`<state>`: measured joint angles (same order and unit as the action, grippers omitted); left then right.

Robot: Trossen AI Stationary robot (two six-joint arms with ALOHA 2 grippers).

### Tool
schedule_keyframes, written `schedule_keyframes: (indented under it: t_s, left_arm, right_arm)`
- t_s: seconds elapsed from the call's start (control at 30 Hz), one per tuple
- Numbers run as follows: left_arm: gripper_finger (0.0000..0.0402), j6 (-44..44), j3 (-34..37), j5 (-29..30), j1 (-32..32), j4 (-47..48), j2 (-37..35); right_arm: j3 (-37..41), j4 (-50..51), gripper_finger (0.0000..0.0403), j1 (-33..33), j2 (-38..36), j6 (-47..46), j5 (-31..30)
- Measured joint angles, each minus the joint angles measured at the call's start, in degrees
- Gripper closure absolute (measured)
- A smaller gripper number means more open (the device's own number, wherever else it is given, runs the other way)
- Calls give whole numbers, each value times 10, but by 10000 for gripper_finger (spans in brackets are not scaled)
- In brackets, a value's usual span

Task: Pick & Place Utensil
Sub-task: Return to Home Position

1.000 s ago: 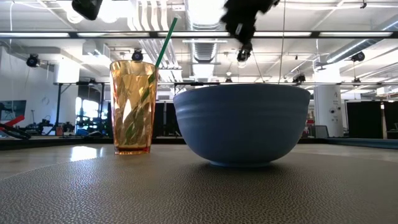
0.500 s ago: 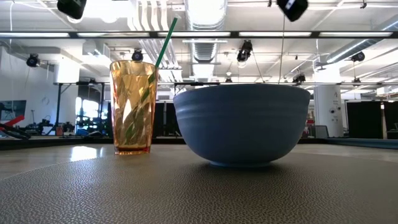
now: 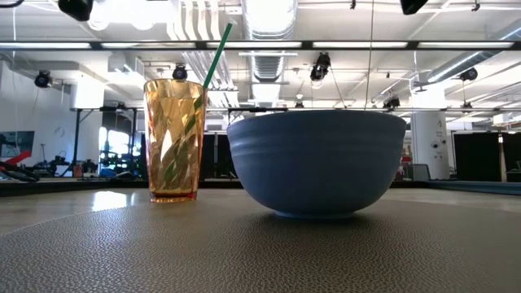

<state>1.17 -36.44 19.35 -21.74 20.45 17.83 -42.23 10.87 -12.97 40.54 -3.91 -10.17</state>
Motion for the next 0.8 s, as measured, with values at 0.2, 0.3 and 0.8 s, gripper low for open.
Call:
schedule_keyframes:
  t_s: [0.2,0.3,0.8]
  left_arm:
    - [401,2,31,-4,0,2,-24]
    - [401,1,68,-8,0,-11,-40]
    - [401,1,237,-60,0,-129,-178]
  right_arm:
    - [29,-41,358,0,-43,36,-27]
    - [53,-62,360,0,-55,40,-31]
    - [173,-215,360,13,-72,84,-65]
